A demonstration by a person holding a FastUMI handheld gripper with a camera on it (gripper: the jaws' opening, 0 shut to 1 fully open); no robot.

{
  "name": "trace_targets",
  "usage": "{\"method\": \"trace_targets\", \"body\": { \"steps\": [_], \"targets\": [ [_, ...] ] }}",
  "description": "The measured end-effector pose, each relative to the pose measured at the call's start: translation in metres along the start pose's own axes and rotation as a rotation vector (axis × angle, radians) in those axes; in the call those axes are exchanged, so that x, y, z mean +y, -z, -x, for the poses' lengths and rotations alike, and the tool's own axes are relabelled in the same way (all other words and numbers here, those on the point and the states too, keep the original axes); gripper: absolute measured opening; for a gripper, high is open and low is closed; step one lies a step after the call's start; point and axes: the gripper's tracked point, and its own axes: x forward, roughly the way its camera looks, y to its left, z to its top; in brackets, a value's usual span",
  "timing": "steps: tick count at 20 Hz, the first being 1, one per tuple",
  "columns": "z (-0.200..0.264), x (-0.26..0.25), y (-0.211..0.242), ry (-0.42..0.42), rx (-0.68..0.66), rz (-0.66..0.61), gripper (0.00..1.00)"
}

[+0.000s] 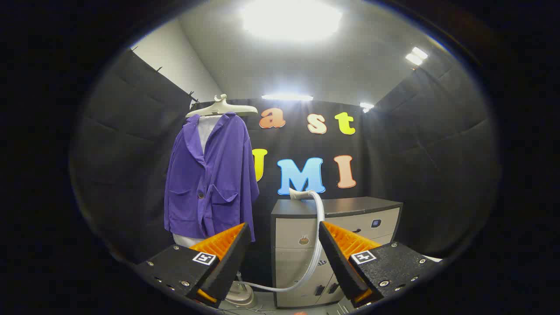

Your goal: Iron the clothes twice with a garment steamer, once on the left side and once on the right side.

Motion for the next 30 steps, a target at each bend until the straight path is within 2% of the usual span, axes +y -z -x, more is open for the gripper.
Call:
{"method": "trace_targets", "body": {
  "steps": [21,30],
  "targets": [
    [0.0,-0.007,0.003,0.015,0.024,-0.027,0.96],
    [-0.015,-0.02,-0.035,0.028,-0.015,-0.03,0.95]
  ]
}}
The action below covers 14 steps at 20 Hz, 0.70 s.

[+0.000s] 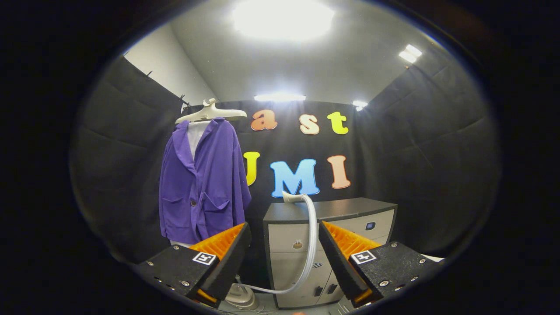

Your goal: Iron the clothes twice with a garment steamer, once on the left side and once on the right side.

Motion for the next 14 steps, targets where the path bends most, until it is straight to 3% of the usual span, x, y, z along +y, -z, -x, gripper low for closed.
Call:
{"method": "trace_targets", "body": {
  "steps": [6,14],
  "targets": [
    [-0.039,-0.012,-0.036,-0.02,-0.01,0.019,0.95],
    [-0.133,-0.038,-0.095,-0.068,-0.066,-0.02,0.95]
  ]
}}
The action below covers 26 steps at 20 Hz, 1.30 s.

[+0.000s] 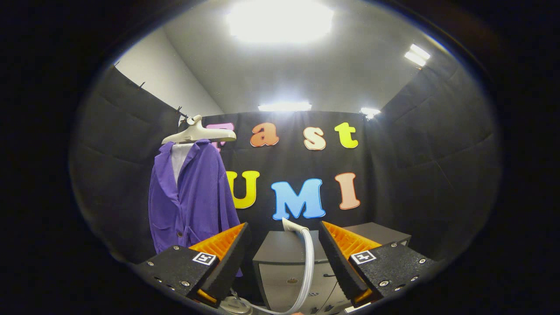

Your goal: Iron the clothes twice with a garment steamer, once on the left side and once on the right side.

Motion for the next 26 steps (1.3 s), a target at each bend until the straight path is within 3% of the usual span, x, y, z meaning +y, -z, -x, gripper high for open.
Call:
{"method": "trace_targets", "body": {
  "steps": [15,26],
  "targets": [
    [-0.183,-0.027,-0.028,-0.159,0.1,-0.019,0.95],
    [-0.319,-0.06,0.044,-0.183,0.341,-0.229,0.94]
  ]
}}
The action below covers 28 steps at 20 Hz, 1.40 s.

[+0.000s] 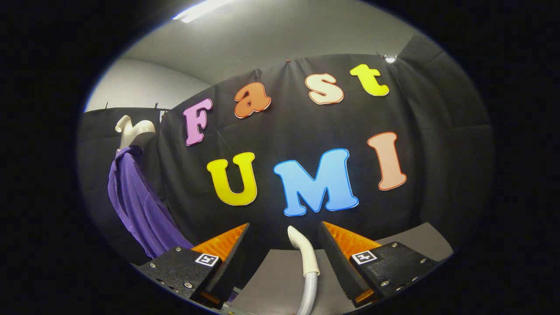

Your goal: Iron the clothes twice with a garment steamer, once on the left side and once on the right side.

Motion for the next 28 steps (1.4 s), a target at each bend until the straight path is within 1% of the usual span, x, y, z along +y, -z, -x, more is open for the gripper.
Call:
{"method": "trace_targets", "body": {
  "steps": [2,3,9,11,15,20,22,25,26,27,28],
  "targets": [
    [-0.025,-0.006,0.01,-0.018,0.053,-0.063,0.95],
    [-0.036,-0.012,0.017,-0.013,0.079,-0.082,0.95],
    [-0.088,-0.042,0.063,-0.002,0.253,-0.11,0.95],
    [-0.102,-0.044,0.081,-0.023,0.313,-0.148,0.95],
    [-0.12,-0.052,0.12,-0.041,0.443,-0.208,0.95],
    [-0.13,-0.057,0.153,-0.061,0.546,-0.339,0.93],
    [-0.128,-0.053,0.167,-0.093,0.597,-0.385,0.87],
    [-0.119,-0.05,0.186,-0.118,0.682,-0.447,0.83],
    [-0.118,-0.051,0.188,-0.126,0.687,-0.47,0.82],
    [-0.117,-0.05,0.19,-0.134,0.708,-0.502,0.72],
    [-0.116,-0.045,0.191,-0.159,0.715,-0.55,0.64]
  ]
}}
